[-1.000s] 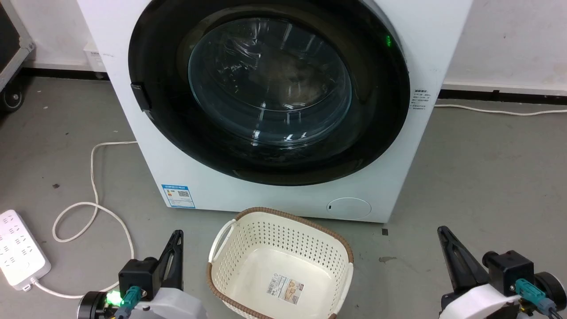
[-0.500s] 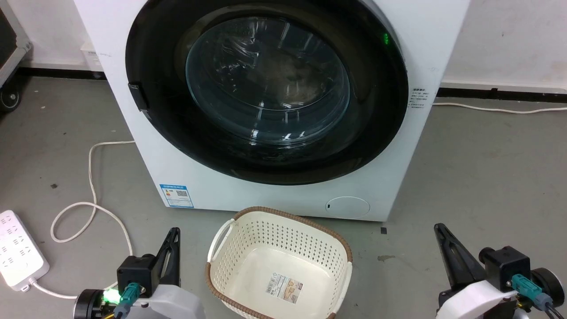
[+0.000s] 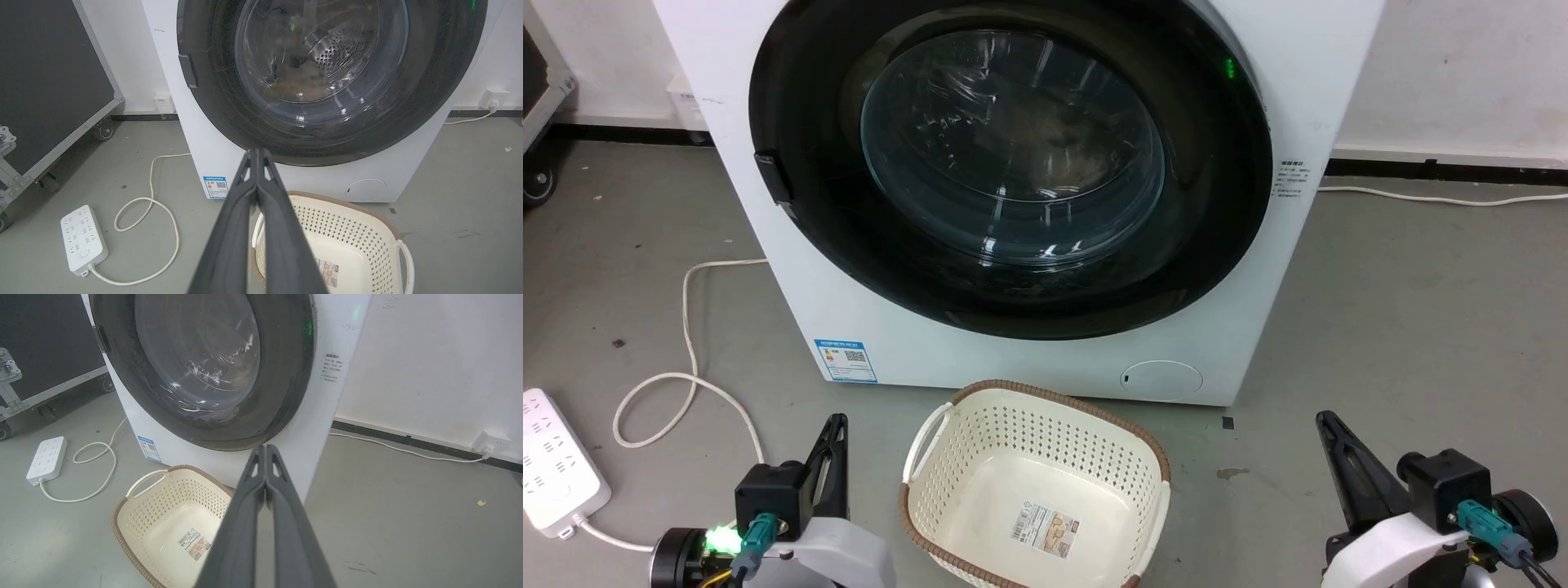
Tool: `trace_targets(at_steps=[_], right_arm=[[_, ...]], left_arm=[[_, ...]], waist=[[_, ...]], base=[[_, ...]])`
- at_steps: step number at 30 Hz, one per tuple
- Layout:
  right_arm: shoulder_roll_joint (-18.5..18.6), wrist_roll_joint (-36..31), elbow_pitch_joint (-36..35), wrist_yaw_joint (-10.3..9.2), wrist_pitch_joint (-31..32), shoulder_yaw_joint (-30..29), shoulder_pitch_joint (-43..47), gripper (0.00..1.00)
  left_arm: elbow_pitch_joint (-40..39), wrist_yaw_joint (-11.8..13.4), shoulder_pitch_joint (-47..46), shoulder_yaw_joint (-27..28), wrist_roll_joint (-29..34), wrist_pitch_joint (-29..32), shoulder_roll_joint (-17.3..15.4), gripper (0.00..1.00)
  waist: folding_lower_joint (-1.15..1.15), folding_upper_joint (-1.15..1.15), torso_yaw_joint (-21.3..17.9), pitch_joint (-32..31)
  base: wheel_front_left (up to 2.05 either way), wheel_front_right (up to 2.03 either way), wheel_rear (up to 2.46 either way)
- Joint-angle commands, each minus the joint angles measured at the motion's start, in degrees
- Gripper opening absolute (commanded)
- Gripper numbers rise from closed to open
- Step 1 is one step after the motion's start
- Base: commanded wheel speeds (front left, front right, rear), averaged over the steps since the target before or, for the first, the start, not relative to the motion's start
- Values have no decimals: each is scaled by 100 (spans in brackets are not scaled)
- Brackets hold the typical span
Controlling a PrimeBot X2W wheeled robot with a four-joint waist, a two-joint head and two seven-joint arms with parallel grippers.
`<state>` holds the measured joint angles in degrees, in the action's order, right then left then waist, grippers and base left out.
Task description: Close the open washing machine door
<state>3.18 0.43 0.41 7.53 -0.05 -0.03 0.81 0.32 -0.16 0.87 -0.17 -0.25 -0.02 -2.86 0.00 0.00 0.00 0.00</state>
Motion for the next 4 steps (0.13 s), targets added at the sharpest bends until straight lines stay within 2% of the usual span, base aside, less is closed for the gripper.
trace_targets(at_steps=[1, 4], right_arm=[[-30, -43, -41, -4, 5, 3, -81, 0], [-30, -43, -41, -4, 5, 3, -81, 0]], left_arm=[[-32, 16, -87, 17, 25, 2, -2, 0], [-32, 16, -87, 17, 25, 2, -2, 0]], waist=[[0, 0, 0, 0], [0, 0, 0, 0]], base=[[0, 0, 0], [0, 0, 0]])
